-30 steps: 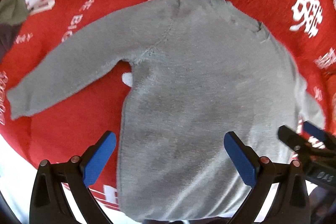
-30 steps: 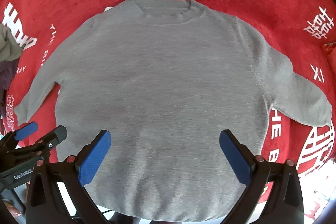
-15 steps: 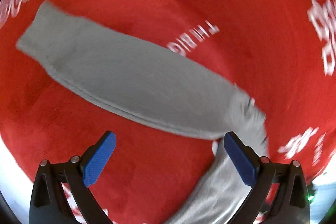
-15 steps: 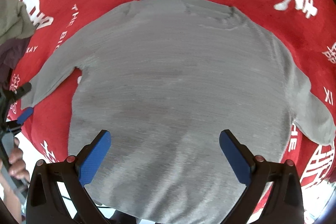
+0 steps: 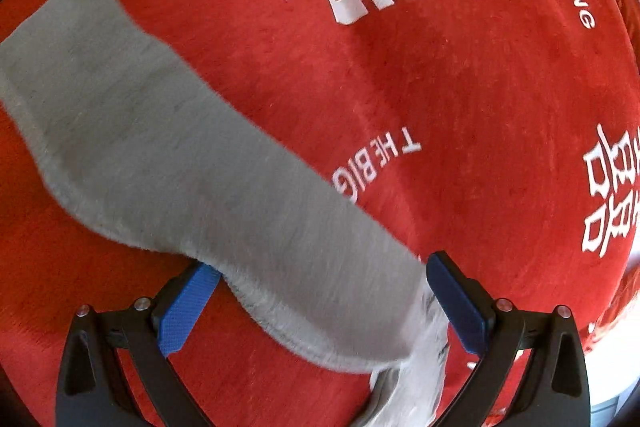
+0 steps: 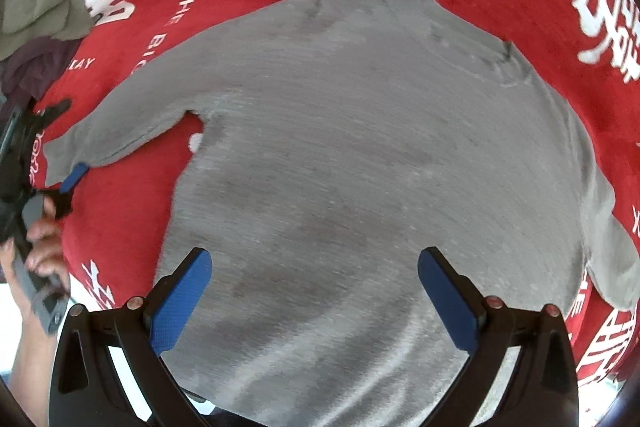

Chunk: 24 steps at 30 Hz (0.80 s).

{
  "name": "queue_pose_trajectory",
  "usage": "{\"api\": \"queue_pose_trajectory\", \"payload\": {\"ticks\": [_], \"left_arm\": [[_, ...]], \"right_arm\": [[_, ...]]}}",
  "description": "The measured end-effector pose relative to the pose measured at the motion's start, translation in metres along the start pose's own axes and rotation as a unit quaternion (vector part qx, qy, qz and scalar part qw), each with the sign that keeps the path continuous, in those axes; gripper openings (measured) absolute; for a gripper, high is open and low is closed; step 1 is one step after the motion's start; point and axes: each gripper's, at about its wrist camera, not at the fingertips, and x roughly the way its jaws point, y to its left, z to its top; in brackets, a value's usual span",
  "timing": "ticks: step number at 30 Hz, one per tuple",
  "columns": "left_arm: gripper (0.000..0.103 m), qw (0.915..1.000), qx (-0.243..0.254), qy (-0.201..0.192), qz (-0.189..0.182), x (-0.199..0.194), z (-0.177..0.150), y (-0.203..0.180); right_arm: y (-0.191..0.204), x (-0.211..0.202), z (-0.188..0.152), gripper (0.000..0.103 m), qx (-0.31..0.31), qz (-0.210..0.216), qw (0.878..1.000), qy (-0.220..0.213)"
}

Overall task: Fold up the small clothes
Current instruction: 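Grasp the sleeve with the left tool and fold it across the body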

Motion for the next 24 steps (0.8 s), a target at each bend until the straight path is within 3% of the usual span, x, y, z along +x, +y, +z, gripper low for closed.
{"api": "queue_pose_trajectory", "payload": {"ticks": [2, 3, 4, 6, 11, 18, 21, 24], "left_arm": [[0.1, 0.9994, 0.007, -0.011, 0.033, 0.007, 0.005, -0.008], [0.084, 0.9972, 0.022, -0.015, 0.07, 0.01, 0.006, -0.014], [0.051, 0.9951, 0.035, -0.014, 0.092, 0.014, 0.007, -0.019], [0.015, 0.9889, 0.071, 0.006, 0.13, 0.023, 0.008, -0.025], [0.015, 0.9765, 0.159, -0.013, 0.145, 0.011, -0.001, -0.059], [0.015, 0.9492, 0.302, -0.022, 0.084, -0.003, -0.04, -0.162], [0.015, 0.931, 0.361, -0.011, 0.052, 0.002, -0.077, -0.215], [0.015, 0.9036, 0.427, 0.017, 0.035, 0.029, -0.132, -0.268]], "right_arm": [[0.004, 0.001, 0.002, 0.103, -0.006, 0.001, 1.0, 0.0], [0.006, 0.002, 0.004, 0.103, -0.007, 0.002, 1.0, 0.001], [0.008, 0.003, 0.005, 0.103, -0.007, 0.003, 1.0, 0.0], [0.01, 0.003, 0.006, 0.103, -0.003, 0.009, 1.0, 0.001], [0.009, -0.002, 0.005, 0.103, 0.01, 0.023, 1.0, -0.01], [-0.03, -0.02, -0.008, 0.103, 0.066, 0.025, 0.997, -0.026], [-0.061, -0.032, -0.017, 0.103, 0.097, 0.025, 0.994, -0.033], [-0.096, -0.043, -0.024, 0.103, 0.118, 0.018, 0.992, -0.047]]}}
